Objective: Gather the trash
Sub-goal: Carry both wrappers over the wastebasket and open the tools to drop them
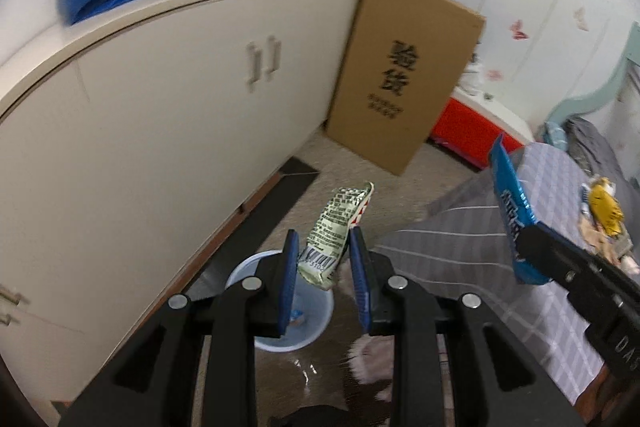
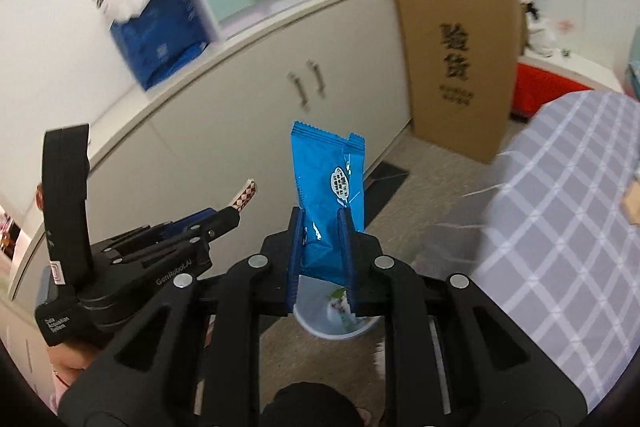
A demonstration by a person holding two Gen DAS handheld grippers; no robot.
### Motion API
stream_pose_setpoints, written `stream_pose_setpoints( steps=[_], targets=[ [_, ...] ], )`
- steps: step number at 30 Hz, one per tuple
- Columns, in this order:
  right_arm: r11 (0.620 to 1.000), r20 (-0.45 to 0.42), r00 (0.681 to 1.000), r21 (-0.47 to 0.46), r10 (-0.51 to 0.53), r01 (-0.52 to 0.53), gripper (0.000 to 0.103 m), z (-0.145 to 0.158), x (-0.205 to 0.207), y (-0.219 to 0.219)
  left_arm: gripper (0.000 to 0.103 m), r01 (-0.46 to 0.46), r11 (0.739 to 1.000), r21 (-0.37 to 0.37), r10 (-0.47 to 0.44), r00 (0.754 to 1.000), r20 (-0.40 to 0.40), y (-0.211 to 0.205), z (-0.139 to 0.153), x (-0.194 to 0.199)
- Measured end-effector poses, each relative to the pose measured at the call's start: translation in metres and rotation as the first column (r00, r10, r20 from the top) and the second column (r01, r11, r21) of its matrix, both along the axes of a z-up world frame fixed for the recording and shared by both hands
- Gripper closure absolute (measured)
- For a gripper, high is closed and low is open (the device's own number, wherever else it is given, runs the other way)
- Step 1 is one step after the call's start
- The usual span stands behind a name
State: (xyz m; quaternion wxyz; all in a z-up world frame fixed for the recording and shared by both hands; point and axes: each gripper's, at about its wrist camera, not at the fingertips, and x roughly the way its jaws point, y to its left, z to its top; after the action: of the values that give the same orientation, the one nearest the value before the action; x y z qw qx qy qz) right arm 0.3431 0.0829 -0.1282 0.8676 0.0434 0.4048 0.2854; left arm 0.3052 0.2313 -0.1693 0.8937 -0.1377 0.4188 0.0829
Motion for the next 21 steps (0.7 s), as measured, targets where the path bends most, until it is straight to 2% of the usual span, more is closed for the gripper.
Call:
stream_pose_setpoints(
  steps=[4,7,8,9,10,15,21],
  targets=[
    [0.999,-0.045,0.998,-0.012,0.044,-0.045,0.085,-0.021,0.005,0.030,0.078,-0.064,0.997,0.048,0.066,0.998,-0.025,0.025,-0.013,-0.005],
    [0.998,-0.056,0.997,-0.020,0.059,-0.060,0.083,-0.039,0.011,0.051,0.078,-0.103,0.994,0.039,0.104,0.994,-0.040,0.044,-0.023,-0.008],
    [0.998,-0.058,0.997,-0.030,0.058,-0.059,0.074,-0.045,0.013,0.054,0.078,-0.113,0.993,0.041,0.114,0.992,-0.047,0.048,-0.025,-0.008],
    [0.998,-0.066,0.996,-0.043,0.053,-0.055,0.048,-0.050,0.016,0.057,0.078,-0.121,0.992,0.046,0.124,0.991,-0.053,0.053,-0.028,-0.008],
    [0.998,-0.068,0.997,-0.055,0.032,-0.035,0.040,-0.056,0.018,0.058,0.078,-0.128,0.991,0.050,0.131,0.990,-0.059,0.056,-0.031,-0.009],
    [0.997,-0.115,0.993,-0.072,0.023,-0.031,0.039,-0.075,0.018,0.055,0.078,-0.123,0.991,0.049,0.127,0.989,-0.082,0.064,-0.040,-0.012],
    [0.996,-0.112,0.993,-0.084,0.029,-0.038,0.039,-0.073,0.011,0.054,0.078,-0.110,0.993,0.033,0.113,0.988,-0.108,0.062,-0.052,-0.003]
  ],
)
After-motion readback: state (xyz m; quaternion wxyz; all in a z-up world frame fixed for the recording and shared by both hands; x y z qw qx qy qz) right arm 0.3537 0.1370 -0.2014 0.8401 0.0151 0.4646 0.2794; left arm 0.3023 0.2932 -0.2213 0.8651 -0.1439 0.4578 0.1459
